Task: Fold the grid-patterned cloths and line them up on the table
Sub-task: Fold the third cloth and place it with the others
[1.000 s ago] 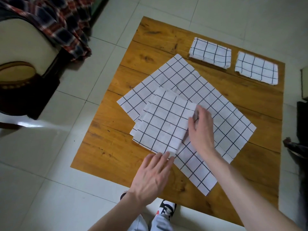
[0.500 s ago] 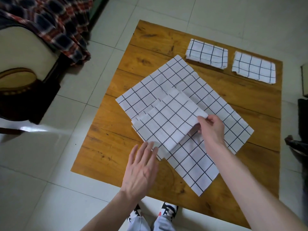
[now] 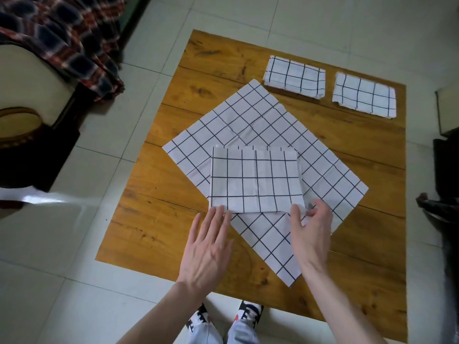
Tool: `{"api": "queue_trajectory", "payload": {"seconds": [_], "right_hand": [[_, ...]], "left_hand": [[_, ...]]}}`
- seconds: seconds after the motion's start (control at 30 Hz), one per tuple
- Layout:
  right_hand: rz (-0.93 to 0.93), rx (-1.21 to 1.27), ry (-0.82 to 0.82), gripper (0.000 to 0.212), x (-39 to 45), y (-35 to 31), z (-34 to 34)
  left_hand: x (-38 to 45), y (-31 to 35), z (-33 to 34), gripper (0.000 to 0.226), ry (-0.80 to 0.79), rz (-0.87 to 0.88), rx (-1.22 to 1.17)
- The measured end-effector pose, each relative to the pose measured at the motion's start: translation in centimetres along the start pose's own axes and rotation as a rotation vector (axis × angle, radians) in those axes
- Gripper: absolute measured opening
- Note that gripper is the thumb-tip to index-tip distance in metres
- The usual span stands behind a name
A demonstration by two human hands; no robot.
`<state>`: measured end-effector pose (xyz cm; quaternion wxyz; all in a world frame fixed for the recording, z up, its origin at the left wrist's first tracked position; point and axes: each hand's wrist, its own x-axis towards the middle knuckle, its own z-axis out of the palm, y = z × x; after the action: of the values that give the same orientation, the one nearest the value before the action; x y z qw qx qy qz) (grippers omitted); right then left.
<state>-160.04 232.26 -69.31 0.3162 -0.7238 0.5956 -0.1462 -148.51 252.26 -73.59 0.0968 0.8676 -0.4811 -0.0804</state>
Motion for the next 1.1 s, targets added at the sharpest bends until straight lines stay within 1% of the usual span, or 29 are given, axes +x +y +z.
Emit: {"api": "queue_trajectory", "payload": {"seconds": [0.07, 0.13, 0.17, 0.23, 0.3, 0.4, 0.5, 0.63, 0.9, 1.1], "right_hand": [[-0.223, -0.151, 0.08, 0.04, -0.4, 0.3, 0.3], [-0.455, -0.284, 0.051, 0.038, -1.1, 0.6, 0.8], [-0.571, -0.323, -0.006, 0.039, -1.4, 0.8, 1.2], [-0.753, -0.411, -0.174, 0.047, -2.2, 1.1, 2.1], [-0.843, -0.518, -0.314, 0.056, -2.7, 1.4, 2.9], [-0.839, -0.628, -0.407, 0.067, -3.1, 1.8, 3.8], [-0.809, -0.674, -0.435, 0.07, -3.1, 2.1, 4.2], [-0.793, -0.69, -0.41, 0.071, -3.1, 2.0, 4.3], [-0.744, -0.658, -0.364, 0.075, -1.8, 3.5, 2.8], [-0.628, -0.686, -0.338, 0.079, -0.2, 6.2, 0.4]], "left_hand": [[0.3, 0.1, 0.1, 0.064, -0.018, -0.007, 0.011], [0.6, 0.3, 0.1, 0.064, -0.027, -0.011, 0.023], [0.7, 0.3, 0.1, 0.064, -0.03, -0.012, 0.029], [1.1, 0.5, 0.0, 0.063, -0.03, -0.015, 0.042], [1.4, 0.6, -0.2, 0.062, -0.025, -0.018, 0.05], [2.0, 0.7, -0.3, 0.063, -0.028, -0.013, 0.055], [2.6, 0.6, -0.2, 0.064, -0.054, -0.015, 0.061], [2.9, 0.7, -0.1, 0.064, -0.065, -0.028, 0.047], [2.5, 0.0, 0.2, 0.067, -0.087, 0.002, 0.048], [2.4, 0.0, 0.0, 0.068, -0.108, -0.006, 0.071]]}}
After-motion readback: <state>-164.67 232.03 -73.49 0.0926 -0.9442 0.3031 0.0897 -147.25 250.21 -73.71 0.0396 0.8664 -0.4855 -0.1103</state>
